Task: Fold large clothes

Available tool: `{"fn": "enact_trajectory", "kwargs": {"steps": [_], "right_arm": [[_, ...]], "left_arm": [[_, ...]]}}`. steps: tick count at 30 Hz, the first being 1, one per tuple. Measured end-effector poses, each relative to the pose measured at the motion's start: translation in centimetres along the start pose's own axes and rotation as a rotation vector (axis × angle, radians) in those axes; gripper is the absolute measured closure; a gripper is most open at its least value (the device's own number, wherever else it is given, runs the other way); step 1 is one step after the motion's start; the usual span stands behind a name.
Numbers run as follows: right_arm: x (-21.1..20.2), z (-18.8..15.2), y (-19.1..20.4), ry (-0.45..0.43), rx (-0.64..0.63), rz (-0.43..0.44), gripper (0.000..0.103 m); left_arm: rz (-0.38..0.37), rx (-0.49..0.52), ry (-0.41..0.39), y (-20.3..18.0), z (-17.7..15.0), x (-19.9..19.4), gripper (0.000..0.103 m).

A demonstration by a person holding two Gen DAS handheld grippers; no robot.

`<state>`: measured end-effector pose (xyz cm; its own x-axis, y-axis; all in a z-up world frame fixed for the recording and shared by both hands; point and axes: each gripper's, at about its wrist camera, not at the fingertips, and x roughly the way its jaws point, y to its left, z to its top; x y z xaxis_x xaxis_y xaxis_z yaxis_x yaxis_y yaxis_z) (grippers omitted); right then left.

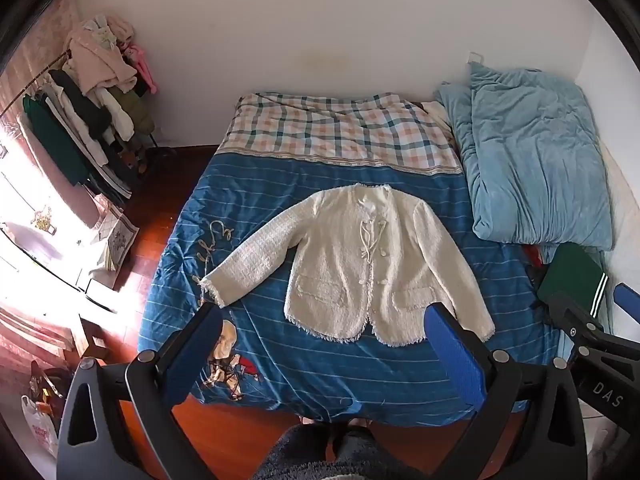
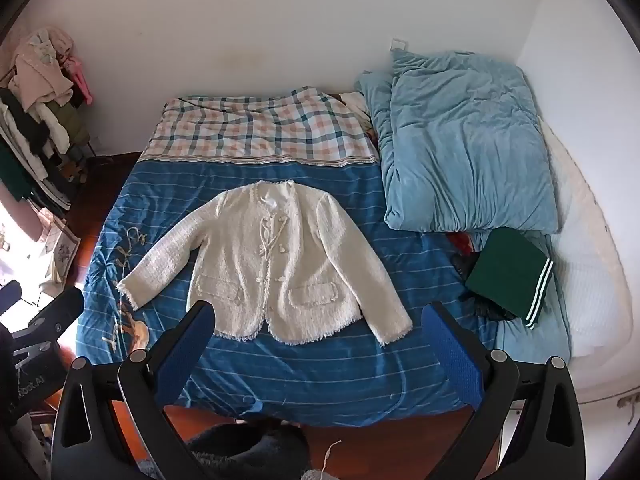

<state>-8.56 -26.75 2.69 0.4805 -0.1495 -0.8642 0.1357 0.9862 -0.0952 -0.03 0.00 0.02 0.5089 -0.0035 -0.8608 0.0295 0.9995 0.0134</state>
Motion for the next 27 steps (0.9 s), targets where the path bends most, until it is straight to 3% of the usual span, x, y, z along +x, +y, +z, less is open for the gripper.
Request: {"fn": "enact_trajectory", "kwargs": {"steps": [27], "right_arm": [[-0.52, 0.61, 0.22, 0.001, -0.009, 0.005, 0.000]], "left_arm": [[-0.005, 0.002, 0.004, -0.44, 0.00, -0.14, 0.000]]}}
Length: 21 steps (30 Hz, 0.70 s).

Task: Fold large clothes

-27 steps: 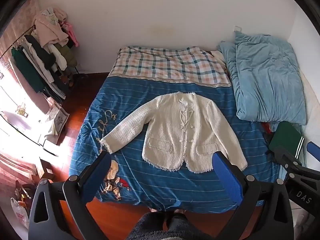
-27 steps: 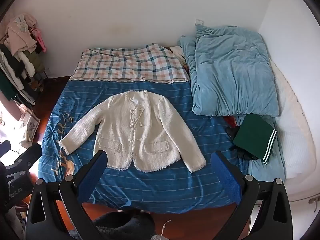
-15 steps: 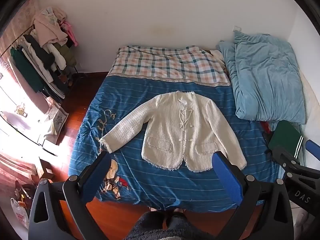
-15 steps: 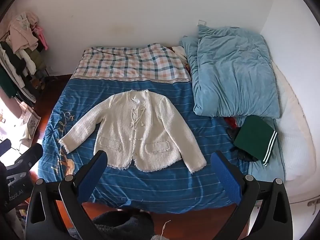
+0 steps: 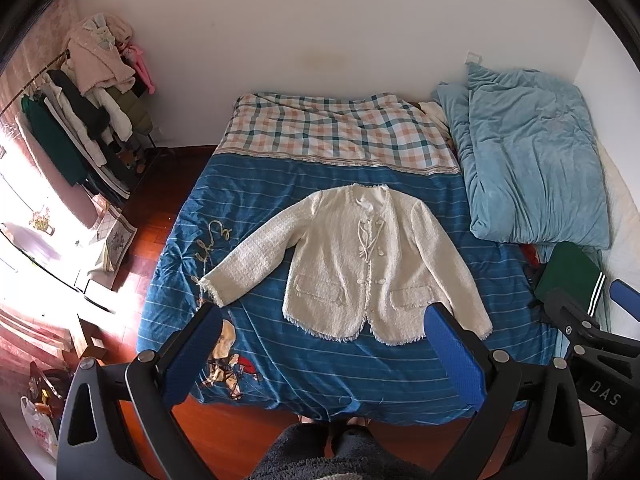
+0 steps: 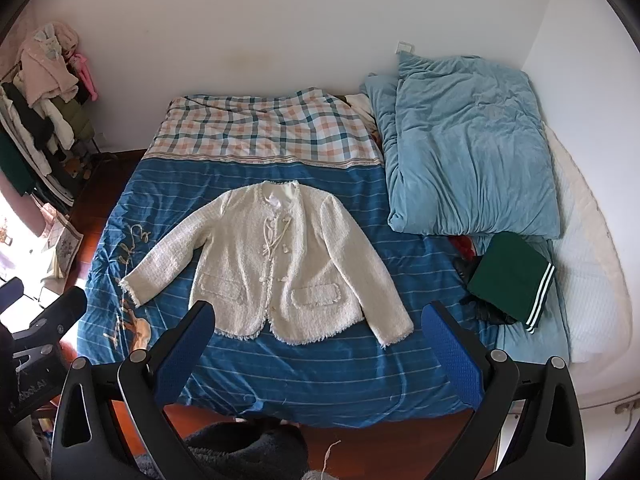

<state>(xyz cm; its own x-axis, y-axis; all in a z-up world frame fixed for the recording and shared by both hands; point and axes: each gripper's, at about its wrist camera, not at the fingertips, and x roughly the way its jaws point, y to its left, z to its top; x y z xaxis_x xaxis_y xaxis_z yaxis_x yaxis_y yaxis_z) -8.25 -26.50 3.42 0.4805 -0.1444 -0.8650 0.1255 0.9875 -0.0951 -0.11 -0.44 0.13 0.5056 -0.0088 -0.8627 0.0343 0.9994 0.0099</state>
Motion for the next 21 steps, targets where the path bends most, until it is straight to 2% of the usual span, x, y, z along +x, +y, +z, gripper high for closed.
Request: {"fn": "enact_trajectory", "kwargs": {"steps": [21], "right_arm": [[-0.30, 0.11, -0.33, -0.004, -0.005, 0.004, 0.000]], "left_arm": [[-0.004, 0.003, -0.002, 0.13, 0.43, -0.57, 0.000]]}}
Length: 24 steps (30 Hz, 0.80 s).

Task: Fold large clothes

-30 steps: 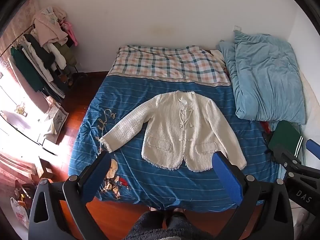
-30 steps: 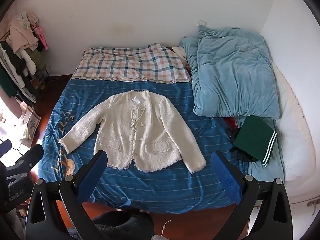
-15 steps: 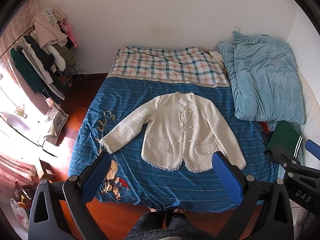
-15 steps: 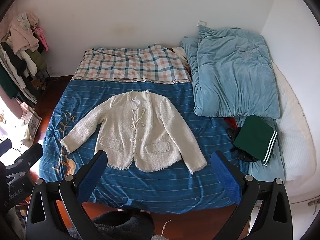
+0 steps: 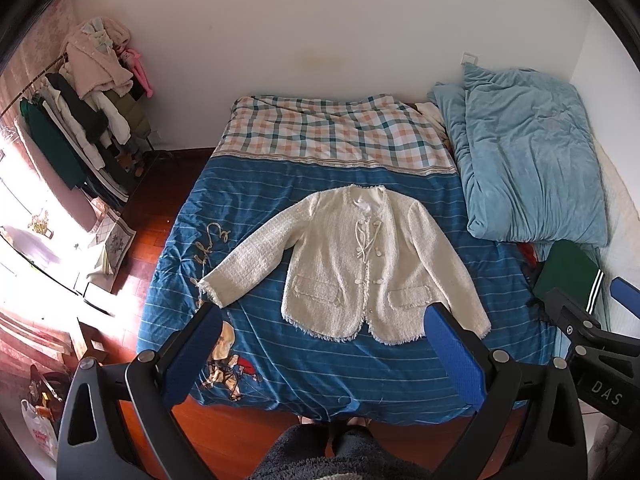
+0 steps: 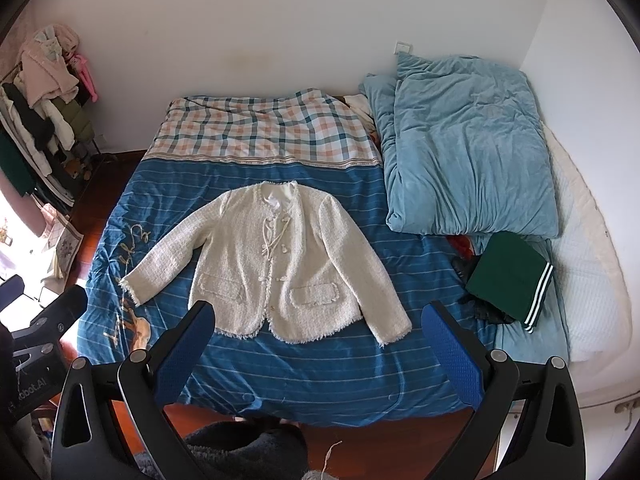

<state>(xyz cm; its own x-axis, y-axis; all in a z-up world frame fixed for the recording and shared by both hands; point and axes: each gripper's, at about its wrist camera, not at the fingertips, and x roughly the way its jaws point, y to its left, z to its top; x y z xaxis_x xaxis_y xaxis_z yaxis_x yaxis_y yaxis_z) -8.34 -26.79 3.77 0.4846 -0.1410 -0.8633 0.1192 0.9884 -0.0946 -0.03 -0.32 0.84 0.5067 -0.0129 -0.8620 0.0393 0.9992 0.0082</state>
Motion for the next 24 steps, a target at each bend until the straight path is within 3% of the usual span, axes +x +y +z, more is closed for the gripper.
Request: {"fn": "enact_trajectory", "kwargs": {"steps": [24], "right_arm": [[-0.95, -0.42, -0.03, 0.005, -0.007, 0.007, 0.000]], "left_arm": [[-0.004, -0.002, 0.000, -0.02, 0.58, -0.35, 0.000]]}}
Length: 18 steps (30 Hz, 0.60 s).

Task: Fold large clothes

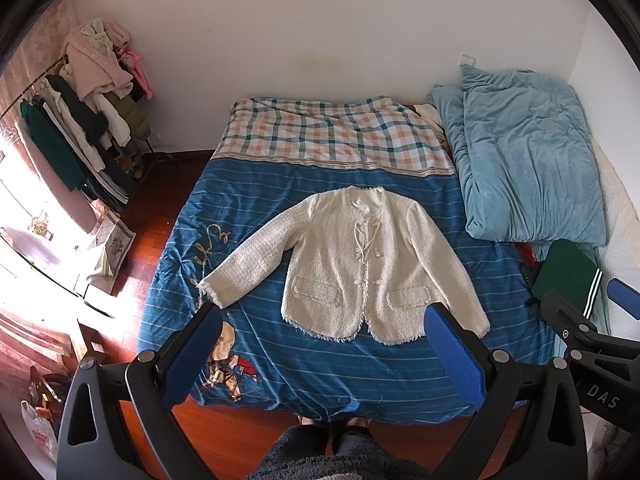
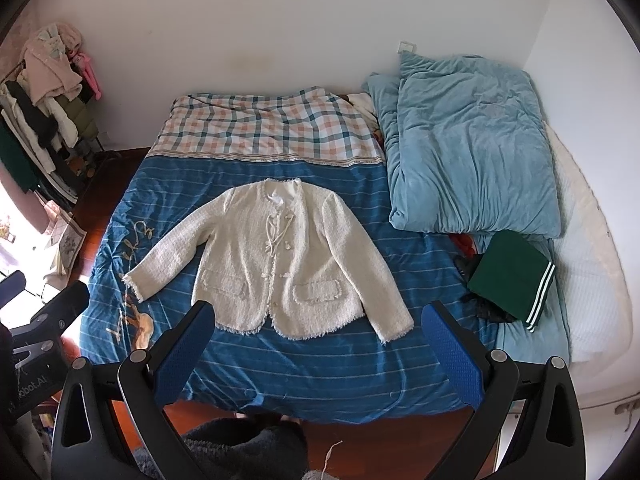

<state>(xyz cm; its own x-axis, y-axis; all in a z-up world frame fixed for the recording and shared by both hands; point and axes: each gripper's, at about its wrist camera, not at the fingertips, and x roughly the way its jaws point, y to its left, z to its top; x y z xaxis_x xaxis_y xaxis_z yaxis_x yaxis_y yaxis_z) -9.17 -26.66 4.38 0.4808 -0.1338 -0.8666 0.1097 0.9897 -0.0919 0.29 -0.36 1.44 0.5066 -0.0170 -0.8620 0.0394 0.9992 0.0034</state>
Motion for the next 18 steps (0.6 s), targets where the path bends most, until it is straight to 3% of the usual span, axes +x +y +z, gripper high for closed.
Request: {"fn": "enact_trajectory", "kwargs": {"steps": [18], "right_arm": [[0.0, -0.1, 0.0, -0.003, 0.003, -0.001, 0.000]], "left_arm": [[-0.009, 0.000, -0.007, 0.0, 1.2, -0.6, 0.000]]}}
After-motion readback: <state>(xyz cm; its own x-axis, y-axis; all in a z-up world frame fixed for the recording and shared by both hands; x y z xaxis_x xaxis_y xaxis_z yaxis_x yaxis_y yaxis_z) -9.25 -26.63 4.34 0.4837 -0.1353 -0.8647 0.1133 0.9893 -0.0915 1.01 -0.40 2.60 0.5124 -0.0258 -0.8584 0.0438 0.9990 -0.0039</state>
